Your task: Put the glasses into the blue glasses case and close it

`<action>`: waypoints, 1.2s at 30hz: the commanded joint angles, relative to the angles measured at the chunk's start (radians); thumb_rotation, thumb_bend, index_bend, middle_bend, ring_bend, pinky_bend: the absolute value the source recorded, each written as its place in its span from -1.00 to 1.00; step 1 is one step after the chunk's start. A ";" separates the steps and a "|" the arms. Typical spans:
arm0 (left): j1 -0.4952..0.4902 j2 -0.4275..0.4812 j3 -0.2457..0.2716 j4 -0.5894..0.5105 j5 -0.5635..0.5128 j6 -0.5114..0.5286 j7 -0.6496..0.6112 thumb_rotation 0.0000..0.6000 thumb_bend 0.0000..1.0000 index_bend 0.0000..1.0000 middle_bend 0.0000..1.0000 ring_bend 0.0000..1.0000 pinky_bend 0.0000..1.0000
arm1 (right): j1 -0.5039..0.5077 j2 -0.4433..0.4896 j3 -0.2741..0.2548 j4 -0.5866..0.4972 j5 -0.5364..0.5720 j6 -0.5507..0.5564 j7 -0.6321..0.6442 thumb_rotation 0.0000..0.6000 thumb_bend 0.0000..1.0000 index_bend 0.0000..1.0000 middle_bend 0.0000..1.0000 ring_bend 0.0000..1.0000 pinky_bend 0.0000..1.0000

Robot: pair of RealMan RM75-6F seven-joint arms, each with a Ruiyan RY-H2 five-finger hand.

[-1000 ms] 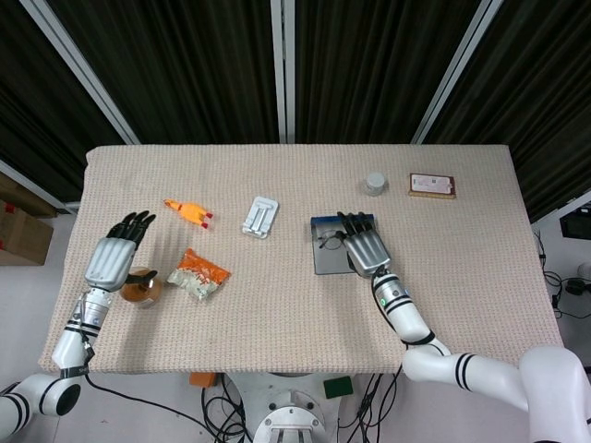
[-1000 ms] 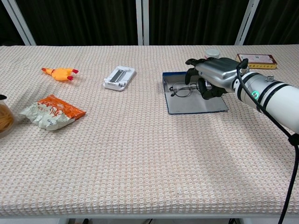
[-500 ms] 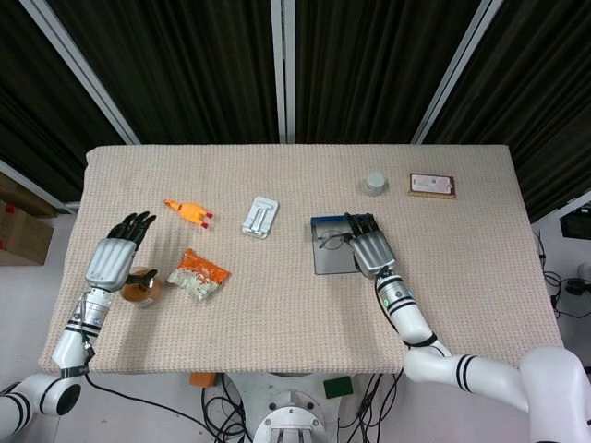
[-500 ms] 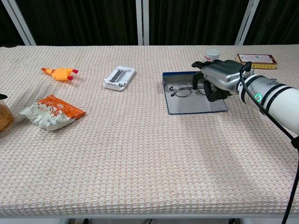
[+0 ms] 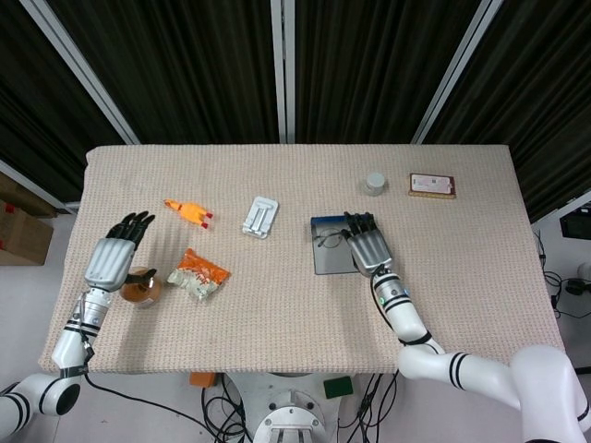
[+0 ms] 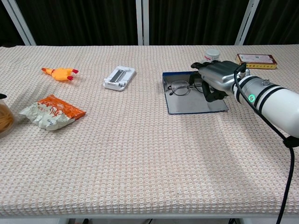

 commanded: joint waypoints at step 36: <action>0.009 0.005 0.001 0.000 0.001 0.008 -0.005 1.00 -0.92 -0.89 -0.93 -0.95 -0.61 | -0.017 -0.026 -0.036 -0.004 -0.039 0.041 0.015 1.00 1.00 -0.35 -1.00 -1.00 -1.00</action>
